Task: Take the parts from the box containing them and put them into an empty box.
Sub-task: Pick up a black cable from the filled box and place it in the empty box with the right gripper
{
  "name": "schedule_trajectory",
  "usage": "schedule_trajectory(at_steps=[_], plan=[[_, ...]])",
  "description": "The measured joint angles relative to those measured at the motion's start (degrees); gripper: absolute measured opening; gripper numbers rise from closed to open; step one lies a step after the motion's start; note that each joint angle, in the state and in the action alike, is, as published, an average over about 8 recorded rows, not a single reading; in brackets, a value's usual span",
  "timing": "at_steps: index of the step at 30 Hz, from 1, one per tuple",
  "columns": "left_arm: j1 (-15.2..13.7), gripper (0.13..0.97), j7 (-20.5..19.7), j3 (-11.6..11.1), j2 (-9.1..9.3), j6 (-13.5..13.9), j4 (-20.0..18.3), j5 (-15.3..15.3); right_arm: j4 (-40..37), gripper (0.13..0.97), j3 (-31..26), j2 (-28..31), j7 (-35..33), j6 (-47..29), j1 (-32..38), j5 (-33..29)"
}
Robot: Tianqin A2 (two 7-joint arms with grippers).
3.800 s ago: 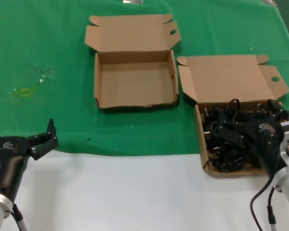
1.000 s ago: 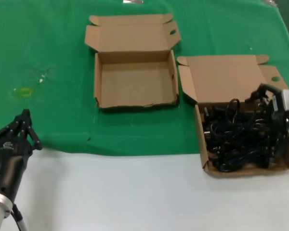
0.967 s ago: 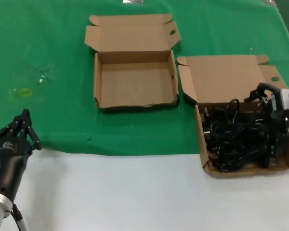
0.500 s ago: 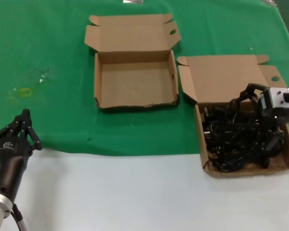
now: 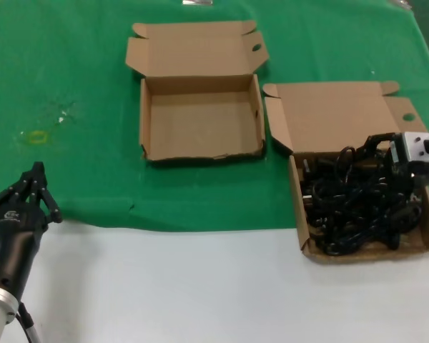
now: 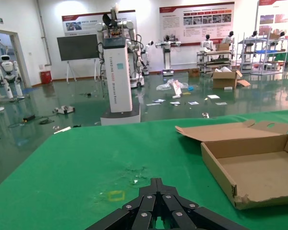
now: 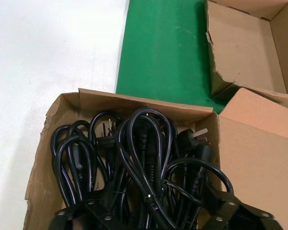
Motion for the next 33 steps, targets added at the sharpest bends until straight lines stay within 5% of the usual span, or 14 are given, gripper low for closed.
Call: schedule_trajectory(at_steps=[3,20,33], plan=[[0.0,0.144,0.0,0.0,0.0,0.0,0.0,0.0,-0.6,0.75,0.2,-0.3,-0.4,0.0,0.0,0.0],[0.0,0.144,0.0,0.0,0.0,0.0,0.0,0.0,-4.0,0.346,0.3,-1.9,-2.2,-0.2,0.8,-0.7],[0.0,0.144,0.0,0.0,0.0,0.0,0.0,0.0,-0.9,0.23,1.2,-0.9,1.7,-2.7,2.7,-0.3]])
